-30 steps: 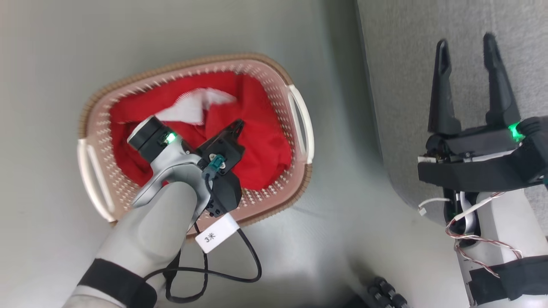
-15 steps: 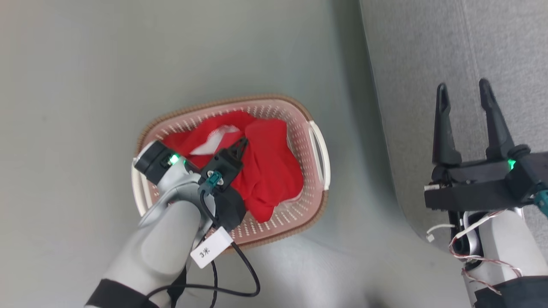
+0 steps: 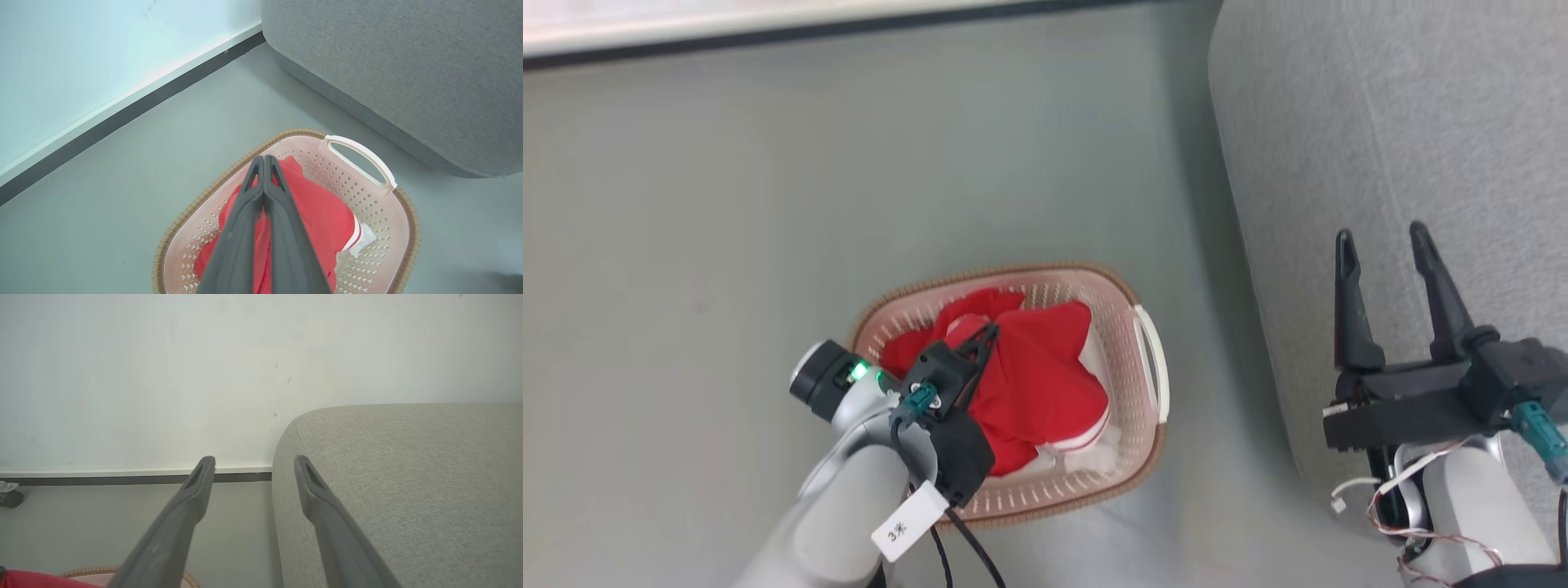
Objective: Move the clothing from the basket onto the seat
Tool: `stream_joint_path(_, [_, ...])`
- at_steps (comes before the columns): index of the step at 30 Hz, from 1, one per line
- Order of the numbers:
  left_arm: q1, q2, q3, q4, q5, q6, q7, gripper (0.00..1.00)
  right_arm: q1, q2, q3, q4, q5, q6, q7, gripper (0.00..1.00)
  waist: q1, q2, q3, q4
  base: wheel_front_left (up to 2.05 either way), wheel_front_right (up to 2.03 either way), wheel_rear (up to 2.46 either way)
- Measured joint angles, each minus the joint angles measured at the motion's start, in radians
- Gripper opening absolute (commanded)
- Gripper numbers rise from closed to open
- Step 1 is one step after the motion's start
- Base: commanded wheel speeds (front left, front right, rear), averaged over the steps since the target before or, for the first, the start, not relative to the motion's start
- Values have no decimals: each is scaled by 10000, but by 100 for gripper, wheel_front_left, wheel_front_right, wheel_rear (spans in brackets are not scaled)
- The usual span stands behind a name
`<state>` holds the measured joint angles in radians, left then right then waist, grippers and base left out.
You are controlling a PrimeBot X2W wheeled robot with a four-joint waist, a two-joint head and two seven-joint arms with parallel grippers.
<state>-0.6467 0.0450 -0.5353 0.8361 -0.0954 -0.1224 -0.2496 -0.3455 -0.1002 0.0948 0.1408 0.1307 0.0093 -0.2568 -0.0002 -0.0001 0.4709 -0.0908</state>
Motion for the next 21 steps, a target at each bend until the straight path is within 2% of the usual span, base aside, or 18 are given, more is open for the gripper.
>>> stream_joint_path(4, [340, -8, 17, -221, -198, 0, 0, 0, 230, 8, -17, 171, 0, 54, 2, 100, 1, 1, -537, 75, 0, 0, 0])
stream_joint_path(5, [436, -8, 15, -295, -245, 0, 0, 5, 289, 8, -23, 211, 0, 59, 0, 100, 1, 0, -670, 90, 0, 0, 0])
stream_joint_path(6, [538, -8, 13, -382, -291, 0, 0, 14, 342, 10, -25, 255, 0, 84, 2, 100, 1, 0, -806, 104, 0, 0, 0])
stream_joint_path(9, [823, -10, 0, -604, -372, 0, 0, 22, 508, 33, -21, 337, -2, 86, 2, 100, 1, 0, -1207, 141, 0, 0, 0])
stream_joint_path(11, [1026, -10, -2, -807, -525, 6, 0, 49, 630, 46, -17, 414, -2, 86, 2, 100, 0, 0, -1471, 161, 0, 0, 0])
stream_joint_path(12, [1130, -12, -6, -915, -677, 21, 0, 69, 704, 56, -15, 447, 0, 86, 2, 100, 0, 0, -1606, 171, 0, 0, 0])
stream_joint_path(13, [1350, -12, -4, -1112, -882, 84, 0, 100, 844, 75, -8, 516, -2, 92, 2, 100, 0, 0, -1873, 190, 0, 0, 0])
stream_joint_path(21, [2106, -15, 109, -1478, -1275, 270, 0, 100, 1474, 125, -8, 675, 0, 146, 2, 100, 1, 0, -2928, 263, 0, 0, 0])
